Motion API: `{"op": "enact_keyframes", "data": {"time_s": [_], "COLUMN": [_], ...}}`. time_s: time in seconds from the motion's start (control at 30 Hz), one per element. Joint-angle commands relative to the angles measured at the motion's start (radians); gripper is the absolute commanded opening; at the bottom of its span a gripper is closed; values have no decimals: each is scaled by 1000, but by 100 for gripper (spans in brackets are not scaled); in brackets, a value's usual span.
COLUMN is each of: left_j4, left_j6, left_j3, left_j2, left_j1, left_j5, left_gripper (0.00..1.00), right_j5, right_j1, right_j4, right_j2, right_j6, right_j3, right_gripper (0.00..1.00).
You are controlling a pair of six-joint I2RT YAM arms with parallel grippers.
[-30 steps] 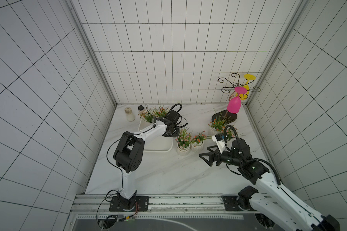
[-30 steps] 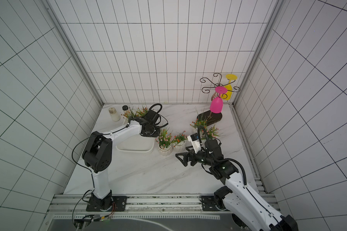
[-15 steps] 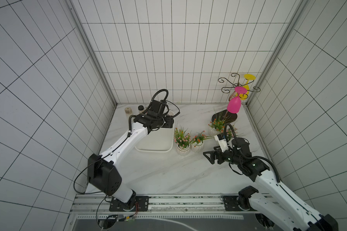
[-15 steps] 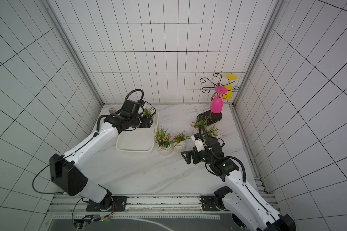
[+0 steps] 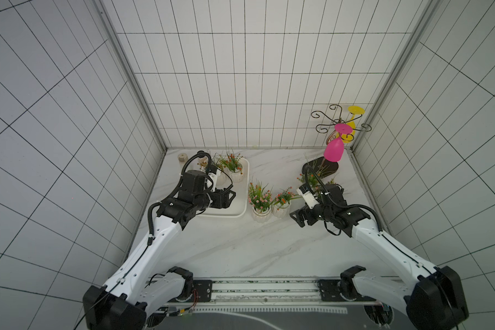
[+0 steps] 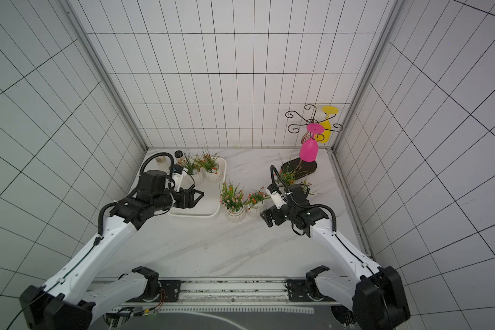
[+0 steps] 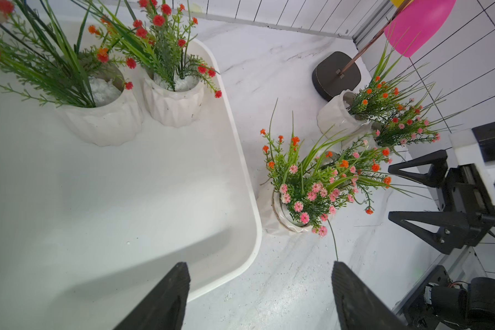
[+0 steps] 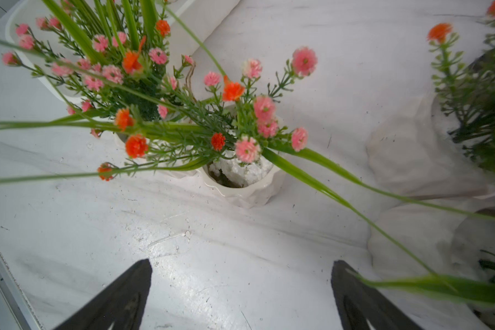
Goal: Put the potted gypsophila into the storage box
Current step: Move the storage box to the center of the board, then pick up the baby's breath potted plant from the center of the board.
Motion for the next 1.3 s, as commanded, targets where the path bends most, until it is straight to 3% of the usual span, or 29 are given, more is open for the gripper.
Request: {"op": "enact_keyframes", "data": {"time_s": [0.0,0.17,0.7,1.03,1.1,1.27], "left_j4": [42,67,50,74,75,115], "left_j6": [-40,-48,-47,9,29,50], "left_j3": [-46,-94,-113,-124,-124,-148], "left_j2": [-33,-49,-44,-58,-85,-170], "left_j1": [45,58,97,87,44,-209], "left_j5": [83,91,46,203,175,-34], "left_gripper": [80,80,81,81,82,86], "right_j5": [-61,-107,-98,-73,-74,-30], "right_j1": [-7,-6,2,3,3,-10], "right_j4": [102,252,417,378,362,273], "right_j2": [18,47,103,20,-25,-144], "right_j6": [-97,-112,-164,-98,-58,92], "right_j3": [57,15,-89,-128,-135,-122], "right_gripper": [99,100,99,99,99,99]}}
